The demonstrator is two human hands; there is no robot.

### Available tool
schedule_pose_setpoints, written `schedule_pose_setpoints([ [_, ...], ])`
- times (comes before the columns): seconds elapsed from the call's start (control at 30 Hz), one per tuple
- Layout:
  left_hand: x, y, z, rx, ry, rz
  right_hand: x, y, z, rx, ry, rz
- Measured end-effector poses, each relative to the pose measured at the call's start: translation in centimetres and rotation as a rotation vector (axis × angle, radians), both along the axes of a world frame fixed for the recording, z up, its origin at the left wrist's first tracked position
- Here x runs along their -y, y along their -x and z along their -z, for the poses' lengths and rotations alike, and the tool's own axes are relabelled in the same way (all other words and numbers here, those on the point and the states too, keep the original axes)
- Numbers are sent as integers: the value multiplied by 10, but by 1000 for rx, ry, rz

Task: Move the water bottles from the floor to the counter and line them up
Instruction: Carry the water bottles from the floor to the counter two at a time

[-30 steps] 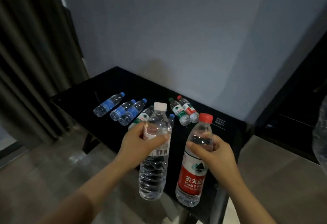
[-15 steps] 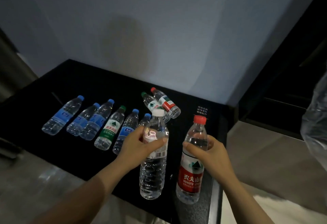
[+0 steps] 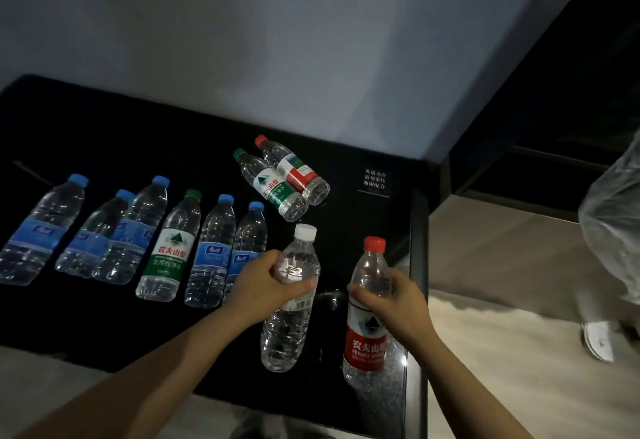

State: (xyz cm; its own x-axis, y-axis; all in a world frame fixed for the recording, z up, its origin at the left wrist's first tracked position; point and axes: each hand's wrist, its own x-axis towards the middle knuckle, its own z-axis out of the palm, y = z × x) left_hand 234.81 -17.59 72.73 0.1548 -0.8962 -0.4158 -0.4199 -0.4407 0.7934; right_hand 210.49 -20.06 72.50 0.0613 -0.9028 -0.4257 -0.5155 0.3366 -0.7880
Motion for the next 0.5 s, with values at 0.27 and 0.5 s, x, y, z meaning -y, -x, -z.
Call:
schedule_pose_setpoints([
  [0.27,25,2,24,25,-85,37,16,4,34,-3,-112,32],
  [0.5,50,6,35,126,-191,55,35,4,53,-103,-131,31],
])
